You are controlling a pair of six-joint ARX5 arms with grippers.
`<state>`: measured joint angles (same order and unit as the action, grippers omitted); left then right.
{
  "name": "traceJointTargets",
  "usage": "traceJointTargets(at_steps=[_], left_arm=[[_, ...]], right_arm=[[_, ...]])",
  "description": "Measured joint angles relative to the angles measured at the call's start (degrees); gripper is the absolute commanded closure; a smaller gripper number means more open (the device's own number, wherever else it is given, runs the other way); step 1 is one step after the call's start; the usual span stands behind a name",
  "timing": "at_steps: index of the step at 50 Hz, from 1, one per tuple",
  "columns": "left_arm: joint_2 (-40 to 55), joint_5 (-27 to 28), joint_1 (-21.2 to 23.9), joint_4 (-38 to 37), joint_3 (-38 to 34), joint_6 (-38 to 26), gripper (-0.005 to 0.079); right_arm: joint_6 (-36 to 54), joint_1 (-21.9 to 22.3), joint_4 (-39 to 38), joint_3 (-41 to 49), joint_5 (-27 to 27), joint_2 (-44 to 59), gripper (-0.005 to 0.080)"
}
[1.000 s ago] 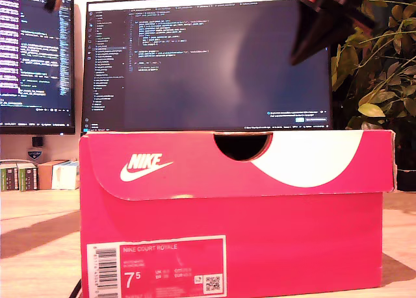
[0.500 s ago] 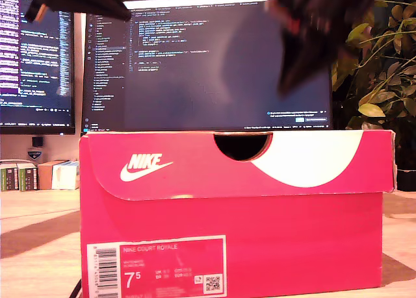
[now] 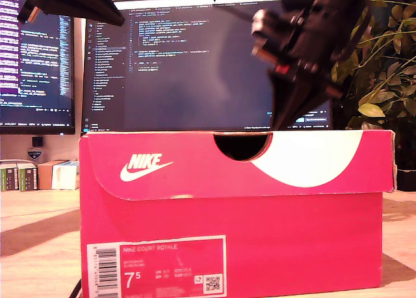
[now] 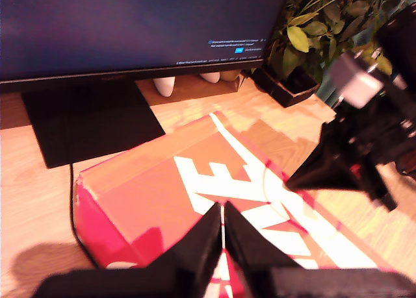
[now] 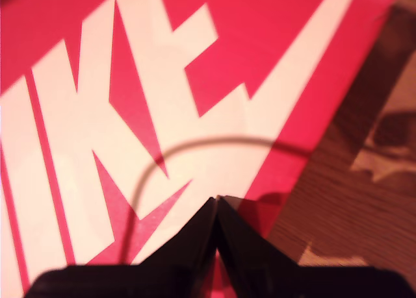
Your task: Close the red shoebox by pushing the lid with your left arm and holding the box in place with your right arm
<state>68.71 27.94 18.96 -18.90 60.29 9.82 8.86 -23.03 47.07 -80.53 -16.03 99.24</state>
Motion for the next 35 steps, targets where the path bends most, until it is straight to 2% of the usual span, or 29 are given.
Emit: traceJointTargets(at_steps=[12, 27, 35], left_arm=[[0.0, -2.8, -0.1, 0.0, 0.0, -1.9, 0.0762], [-1.1, -8.3, -0.8, -0.4, 0.0, -6.0, 0.0762], [-5.0, -8.8, -3.7, -1.9, 0.0, -9.0, 0.0762]], right_arm=[[0.5, 0.0, -3.7, -0.3, 0.5, 0.3, 0.0765], [1.4, 0.0, -9.4, -0.3, 6.4, -0.5, 0.0765], [1.5, 0.1, -14.0, -0.3, 10.1, -5.1, 0.0765]])
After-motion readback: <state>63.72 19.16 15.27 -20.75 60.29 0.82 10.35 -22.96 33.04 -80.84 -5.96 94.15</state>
